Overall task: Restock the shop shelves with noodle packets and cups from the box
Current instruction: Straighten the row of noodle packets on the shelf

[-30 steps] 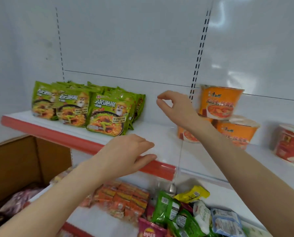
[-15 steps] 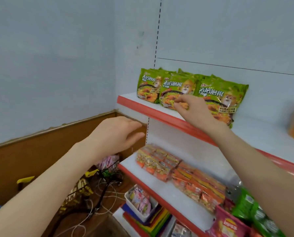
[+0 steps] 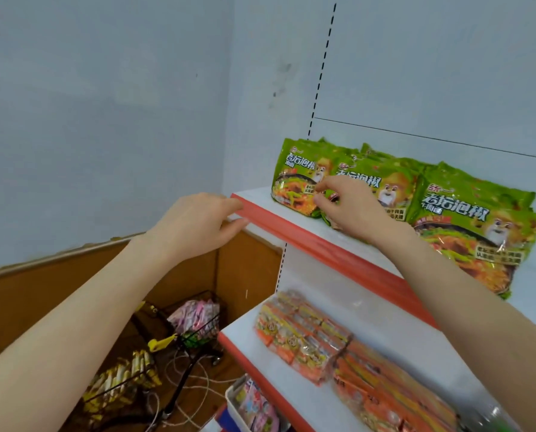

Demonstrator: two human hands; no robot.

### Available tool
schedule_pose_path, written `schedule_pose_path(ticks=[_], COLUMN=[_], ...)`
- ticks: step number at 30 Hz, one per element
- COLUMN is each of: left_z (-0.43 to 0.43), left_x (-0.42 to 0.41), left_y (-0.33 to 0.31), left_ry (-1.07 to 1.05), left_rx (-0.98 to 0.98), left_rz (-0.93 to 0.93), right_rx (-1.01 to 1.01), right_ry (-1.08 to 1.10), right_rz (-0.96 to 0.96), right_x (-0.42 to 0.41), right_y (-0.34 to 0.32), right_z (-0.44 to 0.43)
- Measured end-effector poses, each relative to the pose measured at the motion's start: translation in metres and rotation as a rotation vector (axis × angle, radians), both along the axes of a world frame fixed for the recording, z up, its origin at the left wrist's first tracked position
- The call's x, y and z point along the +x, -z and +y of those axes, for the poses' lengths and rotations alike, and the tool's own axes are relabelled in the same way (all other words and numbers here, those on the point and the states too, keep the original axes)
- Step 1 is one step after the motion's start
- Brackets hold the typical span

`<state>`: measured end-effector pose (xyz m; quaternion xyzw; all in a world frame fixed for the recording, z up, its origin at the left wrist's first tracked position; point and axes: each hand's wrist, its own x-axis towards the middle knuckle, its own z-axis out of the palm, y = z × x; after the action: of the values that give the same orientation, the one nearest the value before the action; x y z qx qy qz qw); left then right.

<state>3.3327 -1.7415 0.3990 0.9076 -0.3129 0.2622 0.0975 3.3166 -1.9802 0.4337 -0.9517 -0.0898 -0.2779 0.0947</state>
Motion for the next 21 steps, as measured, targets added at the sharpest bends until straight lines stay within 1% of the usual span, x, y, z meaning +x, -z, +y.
schedule_pose_path(ticks=[4, 7, 10, 13, 17, 21], left_z=[-0.013, -0.024, -0.037, -0.049, -0.062, -0.068], left_x=[0.038, 0.068, 0.098, 0.125, 0.157, 0.186], left_y=[-0.008, -0.01, -0.01, -0.009, -0.006, -0.005], left_ry=[-0.028, -0.025, 0.035, 0.094, 0.195, 0.319], left_rx=[-0.052, -0.126, -0.207, -0.237, -0.28, -0.342], left_rz=[0.023, 0.093, 0.156, 0.204, 0.304, 0.437], right_rx=[-0.026, -0.049, -0.081, -0.11, -0.198, -0.294], right_ry=[0.018, 0.038, 0.088, 0.159, 0.333, 0.613], right_rz=[0.015, 0.028, 0.043, 0.044, 0.033, 0.073], right_x=[0.024, 0.036, 0.045, 0.049, 0.049, 0.047], right_y=[-0.004, -0.006, -0.004, -0.002, 0.005, 0.007], right_z=[-0.01, -0.016, -0.022, -0.019, -0.005, 0.006])
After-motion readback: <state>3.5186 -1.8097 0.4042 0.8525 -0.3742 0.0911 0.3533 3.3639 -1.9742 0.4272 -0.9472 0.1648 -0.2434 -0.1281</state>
